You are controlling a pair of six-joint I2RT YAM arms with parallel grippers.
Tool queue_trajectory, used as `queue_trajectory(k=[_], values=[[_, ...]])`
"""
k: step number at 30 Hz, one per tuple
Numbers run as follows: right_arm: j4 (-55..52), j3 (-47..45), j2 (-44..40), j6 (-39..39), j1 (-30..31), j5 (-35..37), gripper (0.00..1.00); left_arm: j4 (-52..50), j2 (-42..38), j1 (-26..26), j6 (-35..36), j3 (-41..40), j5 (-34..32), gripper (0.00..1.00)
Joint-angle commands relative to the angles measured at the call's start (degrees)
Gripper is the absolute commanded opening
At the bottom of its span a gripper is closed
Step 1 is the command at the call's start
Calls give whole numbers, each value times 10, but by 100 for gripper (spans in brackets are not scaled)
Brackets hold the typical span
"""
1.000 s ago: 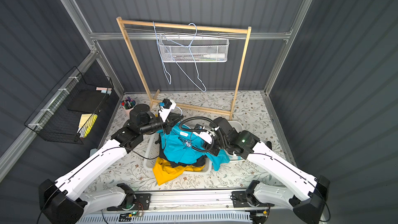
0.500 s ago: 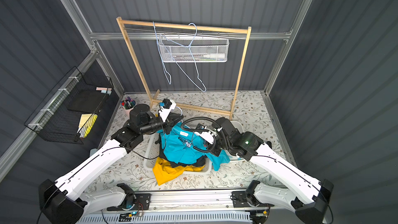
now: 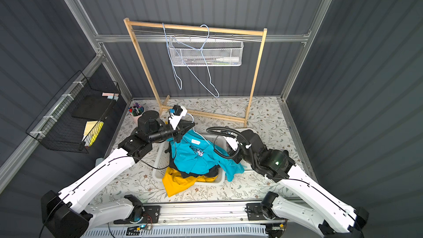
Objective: Remove the clothespins securing t-shirts to the hanger
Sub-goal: Place the clothespin in the storage box.
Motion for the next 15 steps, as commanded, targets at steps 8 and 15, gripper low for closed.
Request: queue_trajectory(k=[8, 15], values=[[-4, -43, 29, 48, -15, 139, 38, -2, -12, -1, 11, -6, 5, 0], [-6, -27, 32, 56, -23, 142, 71, -1, -16, -1, 14, -7, 6, 0]])
